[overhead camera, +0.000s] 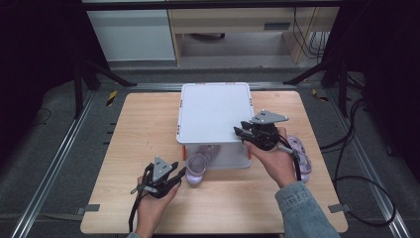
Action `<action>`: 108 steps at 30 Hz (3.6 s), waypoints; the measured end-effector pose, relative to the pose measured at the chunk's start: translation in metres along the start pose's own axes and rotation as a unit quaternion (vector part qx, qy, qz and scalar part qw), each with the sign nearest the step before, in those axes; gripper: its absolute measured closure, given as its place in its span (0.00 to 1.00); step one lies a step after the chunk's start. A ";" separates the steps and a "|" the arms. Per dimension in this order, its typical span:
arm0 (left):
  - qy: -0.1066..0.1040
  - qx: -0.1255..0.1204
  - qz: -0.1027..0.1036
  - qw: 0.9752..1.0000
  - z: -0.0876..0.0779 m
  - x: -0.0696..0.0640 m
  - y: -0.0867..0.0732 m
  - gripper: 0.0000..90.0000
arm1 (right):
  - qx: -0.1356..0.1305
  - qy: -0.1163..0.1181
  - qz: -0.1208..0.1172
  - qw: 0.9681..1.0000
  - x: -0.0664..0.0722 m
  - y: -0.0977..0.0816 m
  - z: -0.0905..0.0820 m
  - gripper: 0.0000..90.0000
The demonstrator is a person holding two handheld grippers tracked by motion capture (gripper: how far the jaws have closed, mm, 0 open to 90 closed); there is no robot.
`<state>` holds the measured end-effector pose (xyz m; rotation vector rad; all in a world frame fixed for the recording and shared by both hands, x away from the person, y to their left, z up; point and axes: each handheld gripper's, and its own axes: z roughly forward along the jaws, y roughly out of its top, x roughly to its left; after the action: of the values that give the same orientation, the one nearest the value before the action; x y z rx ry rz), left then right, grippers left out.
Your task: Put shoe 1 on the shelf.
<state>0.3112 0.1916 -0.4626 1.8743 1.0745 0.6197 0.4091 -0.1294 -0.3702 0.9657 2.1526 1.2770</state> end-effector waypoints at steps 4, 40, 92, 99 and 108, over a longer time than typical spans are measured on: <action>0.001 -0.002 0.003 1.000 -0.006 0.003 -0.002 0.72 | 0.001 -0.002 -0.002 1.000 0.001 -0.001 -0.002 0.72; -0.034 0.088 0.026 0.995 0.032 -0.016 -0.019 0.78 | 0.002 0.004 0.001 1.000 0.000 -0.002 -0.003 0.74; -0.037 0.085 0.031 0.995 0.051 -0.049 -0.013 0.33 | -0.005 0.011 0.004 1.000 -0.002 -0.004 -0.003 0.73; -0.030 0.085 0.032 0.995 0.048 -0.041 -0.014 0.41 | -0.005 0.011 0.002 1.000 -0.003 -0.004 -0.003 0.73; -0.034 0.085 0.042 0.995 0.050 -0.039 -0.012 0.58 | -0.006 0.012 0.002 1.000 -0.003 -0.004 -0.003 0.73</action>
<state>0.3232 0.1391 -0.4984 2.0807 1.0356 0.5210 0.4075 -0.1348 -0.3720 0.9556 2.1608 1.3087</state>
